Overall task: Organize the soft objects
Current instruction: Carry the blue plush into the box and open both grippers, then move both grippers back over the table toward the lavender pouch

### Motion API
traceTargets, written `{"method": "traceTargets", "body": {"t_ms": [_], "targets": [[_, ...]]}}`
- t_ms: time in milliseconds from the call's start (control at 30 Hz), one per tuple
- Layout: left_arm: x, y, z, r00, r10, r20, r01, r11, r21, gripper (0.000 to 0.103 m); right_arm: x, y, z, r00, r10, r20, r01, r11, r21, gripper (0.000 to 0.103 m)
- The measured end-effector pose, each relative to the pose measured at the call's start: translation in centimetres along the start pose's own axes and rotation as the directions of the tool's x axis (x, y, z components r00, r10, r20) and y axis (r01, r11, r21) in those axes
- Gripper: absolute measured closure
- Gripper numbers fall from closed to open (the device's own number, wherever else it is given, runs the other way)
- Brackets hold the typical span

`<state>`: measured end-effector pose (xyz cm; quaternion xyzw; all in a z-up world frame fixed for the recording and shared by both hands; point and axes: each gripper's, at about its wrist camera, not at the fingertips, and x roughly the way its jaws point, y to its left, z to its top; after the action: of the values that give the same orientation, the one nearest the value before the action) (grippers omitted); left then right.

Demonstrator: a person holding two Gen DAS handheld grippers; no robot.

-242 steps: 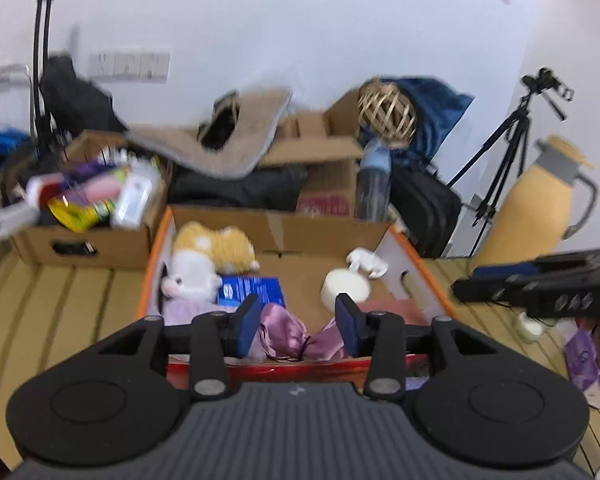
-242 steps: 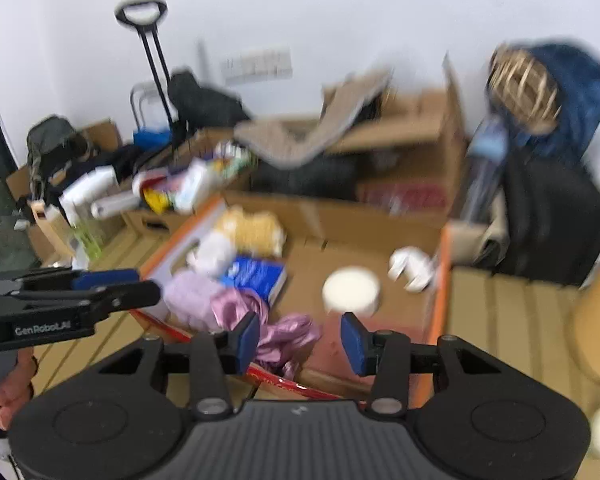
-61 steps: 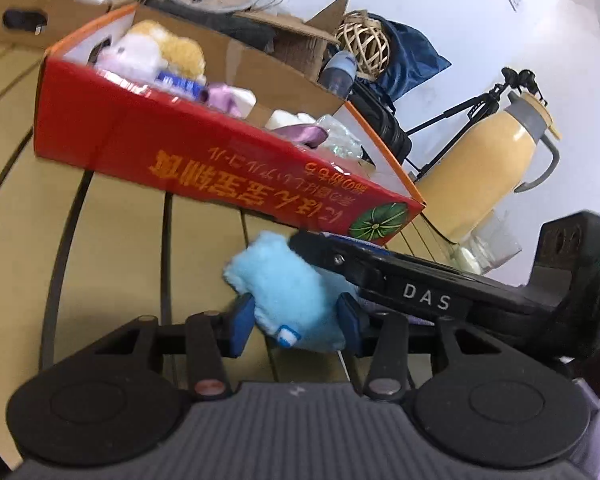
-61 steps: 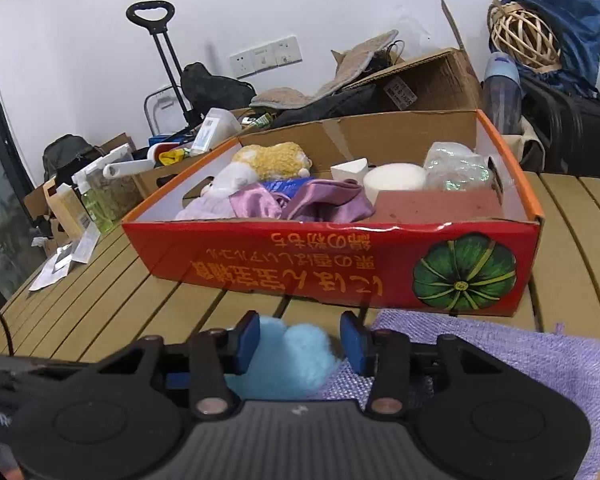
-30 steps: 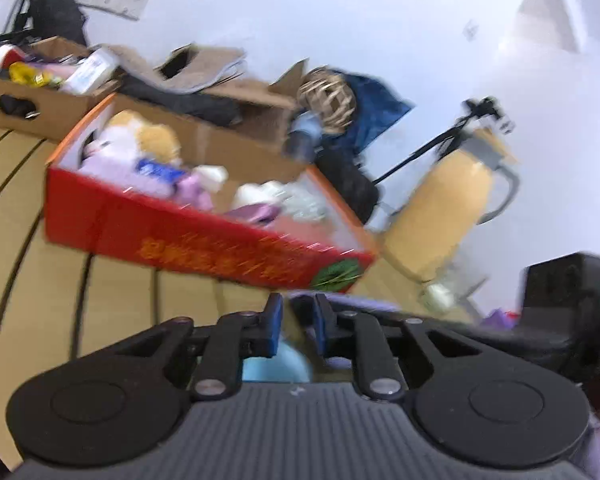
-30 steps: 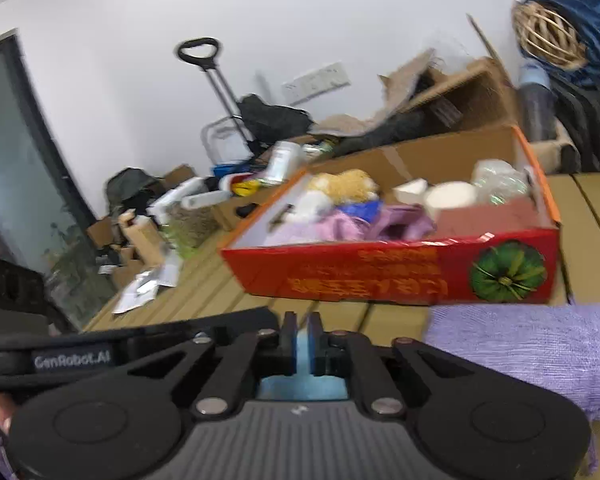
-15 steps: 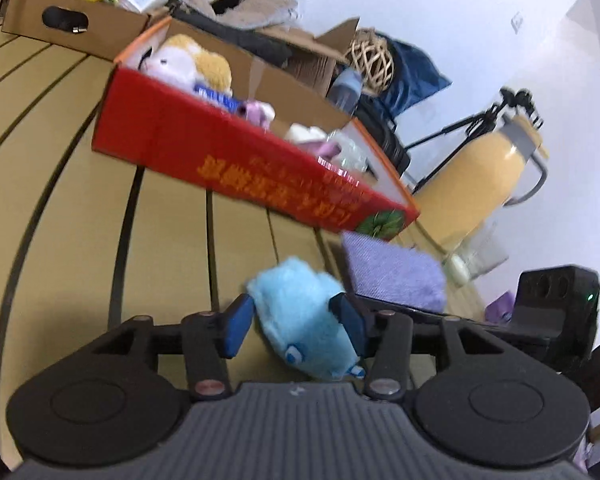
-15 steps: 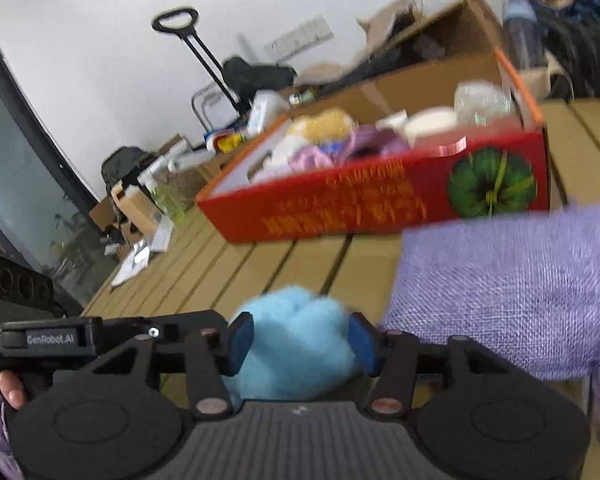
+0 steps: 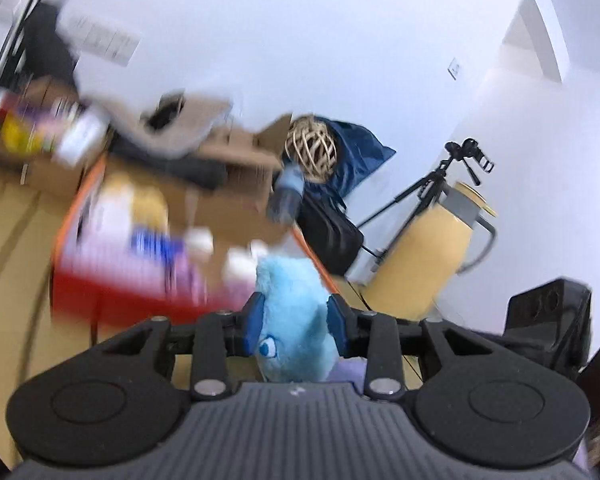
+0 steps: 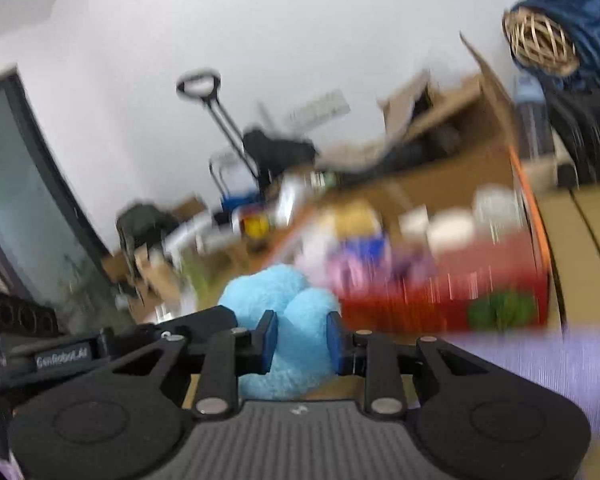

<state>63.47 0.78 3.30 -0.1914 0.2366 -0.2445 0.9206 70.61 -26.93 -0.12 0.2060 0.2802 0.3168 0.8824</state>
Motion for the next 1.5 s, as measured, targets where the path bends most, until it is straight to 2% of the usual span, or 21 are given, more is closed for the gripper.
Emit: {"method": "traceTargets", "body": {"t_ms": [100,167,200,233,267,333,400,467,533,600,667,700,767,900,1067,1233,1333,1367,1400,1433,1500], "targets": [[4.8,0.3,4.6,0.997,0.068,-0.024,-0.067,0.997,0.049,0.069,4.4,-2.6,4.9,0.999,-0.008,-0.033,0.010,0.999,0.052,0.076],[9.3,2.2,7.0,0.991,0.091,-0.095,-0.089,0.996,0.024,0.069,8.2,-5.2,6.6,0.995,-0.032,-0.094,0.043,0.992,0.118,0.078],[11.3,3.2,7.6,0.988,0.081,-0.133,-0.085,0.996,-0.021,0.070,10.3,-6.8,7.0,0.988,-0.035,-0.148,0.056,0.988,0.142,0.088],[13.7,4.3,8.0,0.980,0.058,-0.189,-0.070,0.996,-0.054,0.070,11.9,-8.1,7.1,0.980,-0.044,-0.196,0.080,0.980,0.181,0.096],[16.3,4.9,8.1,0.966,0.069,-0.247,-0.084,0.995,-0.051,0.078,13.4,-9.3,6.9,0.968,-0.088,-0.235,0.139,0.968,0.209,0.096],[20.0,5.2,7.7,0.945,0.137,-0.298,-0.136,0.990,0.025,0.080,15.0,-10.4,6.4,0.952,-0.156,-0.264,0.210,0.959,0.192,0.095],[22.0,5.6,6.9,0.927,0.184,-0.326,-0.178,0.983,0.049,0.081,15.1,-10.3,6.1,0.941,-0.224,-0.254,0.269,0.950,0.160,0.095],[22.5,6.4,6.4,0.936,0.174,-0.307,-0.173,0.984,0.028,0.080,14.4,-10.0,5.9,0.945,-0.224,-0.238,0.263,0.953,0.147,0.093],[22.5,6.8,6.4,0.935,0.187,-0.301,-0.188,0.982,0.024,0.080,13.2,-9.4,6.2,0.950,-0.225,-0.215,0.256,0.958,0.130,0.082],[22.6,6.7,6.4,0.930,0.241,-0.279,-0.228,0.970,0.080,0.080,11.8,-8.8,7.0,0.956,-0.233,-0.179,0.255,0.960,0.115,0.077],[22.8,6.8,6.6,0.893,0.365,-0.265,-0.334,0.930,0.157,0.077,10.2,-8.0,7.7,0.960,-0.242,-0.143,0.258,0.961,0.101,0.072],[22.4,7.4,6.4,0.890,0.368,-0.270,-0.338,0.929,0.152,0.068,9.8,-7.5,8.0,0.960,-0.245,-0.135,0.258,0.962,0.088,0.068],[20.9,7.8,6.8,0.902,0.343,-0.260,-0.324,0.939,0.114,0.058,8.5,-6.1,8.2,0.960,-0.253,-0.124,0.260,0.964,0.049,0.066],[15.3,5.4,8.5,0.932,0.305,-0.193,-0.279,0.948,0.153,0.058,4.8,-3.3,8.7,0.956,-0.276,-0.099,0.274,0.961,-0.038,0.063],[7.2,1.4,11.1,0.929,0.351,-0.121,-0.317,0.919,0.234,0.058,-1.8,1.2,9.8,0.952,-0.305,-0.031,0.299,0.947,-0.119,0.056],[0.5,-2.5,11.5,0.921,0.386,-0.045,-0.365,0.899,0.243,0.054,-7.0,5.0,9.6,0.943,-0.334,-0.003,0.329,0.930,-0.164,0.051],[-3.0,-4.6,9.6,0.918,0.396,0.006,-0.386,0.891,0.240,0.052,-9.6,6.5,7.5,0.938,-0.346,0.040,0.347,0.920,-0.184,0.051],[-4.7,-5.3,8.1,0.922,0.385,0.029,-0.381,0.894,0.237,0.045,-10.8,7.0,6.3,0.939,-0.339,0.058,0.344,0.919,-0.192,0.050],[-6.5,-5.8,6.3,0.931,0.362,0.050,-0.364,0.904,0.225,0.037,-12.0,7.4,4.9,0.945,-0.320,0.072,0.328,0.923,-0.199,0.043],[-7.9,-6.2,4.5,0.939,0.338,0.059,-0.343,0.913,0.219,0.035,-13.2,7.5,3.0,0.954,-0.291,0.080,0.301,0.933,-0.200,0.035],[-10.7,-7.1,0.6,0.946,0.315,0.073,-0.324,0.917,0.232,0.033,-15.1,7.6,-0.5,0.962,-0.262,0.077,0.273,0.943,-0.192,0.032]]}}
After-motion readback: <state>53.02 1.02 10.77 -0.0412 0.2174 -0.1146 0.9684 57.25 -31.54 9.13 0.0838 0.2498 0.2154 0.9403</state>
